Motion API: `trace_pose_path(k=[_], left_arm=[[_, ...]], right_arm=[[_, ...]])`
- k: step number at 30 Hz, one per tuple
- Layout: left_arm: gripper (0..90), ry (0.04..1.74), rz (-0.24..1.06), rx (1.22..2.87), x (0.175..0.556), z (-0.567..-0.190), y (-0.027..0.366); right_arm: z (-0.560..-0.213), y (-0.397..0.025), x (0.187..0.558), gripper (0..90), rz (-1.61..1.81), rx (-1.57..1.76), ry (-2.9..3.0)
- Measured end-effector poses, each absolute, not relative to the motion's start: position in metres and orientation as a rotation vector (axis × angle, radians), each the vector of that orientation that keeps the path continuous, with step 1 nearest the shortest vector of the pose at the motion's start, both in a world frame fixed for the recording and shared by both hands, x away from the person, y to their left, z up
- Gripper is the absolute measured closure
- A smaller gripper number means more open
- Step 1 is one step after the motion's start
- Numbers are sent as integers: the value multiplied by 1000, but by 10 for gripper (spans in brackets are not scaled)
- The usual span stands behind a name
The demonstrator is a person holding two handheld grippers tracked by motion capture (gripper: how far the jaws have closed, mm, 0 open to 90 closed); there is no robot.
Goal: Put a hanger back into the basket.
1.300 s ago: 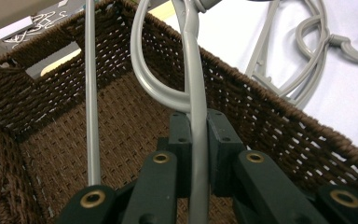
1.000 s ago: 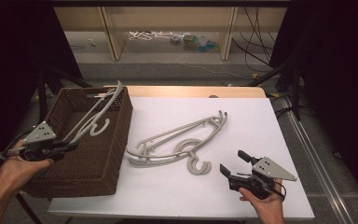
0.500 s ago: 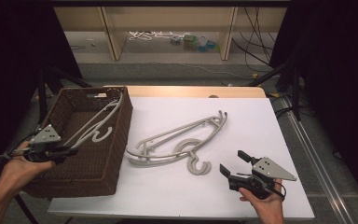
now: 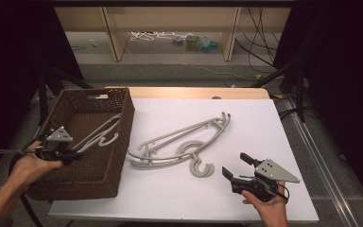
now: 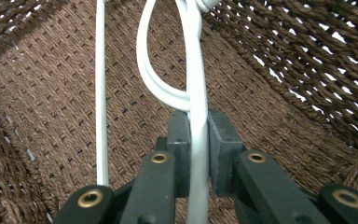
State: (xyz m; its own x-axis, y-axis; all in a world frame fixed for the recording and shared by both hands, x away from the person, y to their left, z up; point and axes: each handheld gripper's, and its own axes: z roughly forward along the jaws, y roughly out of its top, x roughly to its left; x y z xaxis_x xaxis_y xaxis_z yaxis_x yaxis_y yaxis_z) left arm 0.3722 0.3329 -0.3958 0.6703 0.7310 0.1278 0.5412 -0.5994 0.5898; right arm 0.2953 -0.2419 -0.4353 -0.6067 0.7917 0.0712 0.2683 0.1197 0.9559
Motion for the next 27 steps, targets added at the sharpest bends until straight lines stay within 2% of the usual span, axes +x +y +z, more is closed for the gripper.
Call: trace_pose_path(k=[3, 5, 7, 10, 14, 16, 21, 24, 27], left_arm=[[782, 1000, 399, 2431, 375, -393, 333], [720, 1005, 430, 2397, 374, -393, 332], [697, 1000, 408, 2407, 373, -387, 333], [636, 1050, 486, 2300, 370, -381, 330], [539, 994, 569, 2222, 367, -361, 325], [497, 1024, 588, 2147, 361, -354, 316], [390, 958, 628, 2070, 351, -334, 289], [357, 924, 608, 1976, 346, -328, 264], [328, 881, 590, 1959, 342, -325, 244]], right_arm=[[-436, -242, 296, 187, 1511, 1019, 1937], [-436, -242, 296, 187, 1506, 1021, 1939], [-436, -242, 296, 187, 1503, 1024, 1941], [-436, -243, 296, 187, 1501, 1025, 1942], [-436, -242, 296, 187, 1504, 1025, 1940], [-436, -242, 296, 187, 1508, 1020, 1933], [-436, -242, 296, 187, 1509, 1019, 1934], [-436, -242, 296, 186, 1506, 1026, 1938], [-435, -242, 296, 186, 1518, 1021, 1931]])
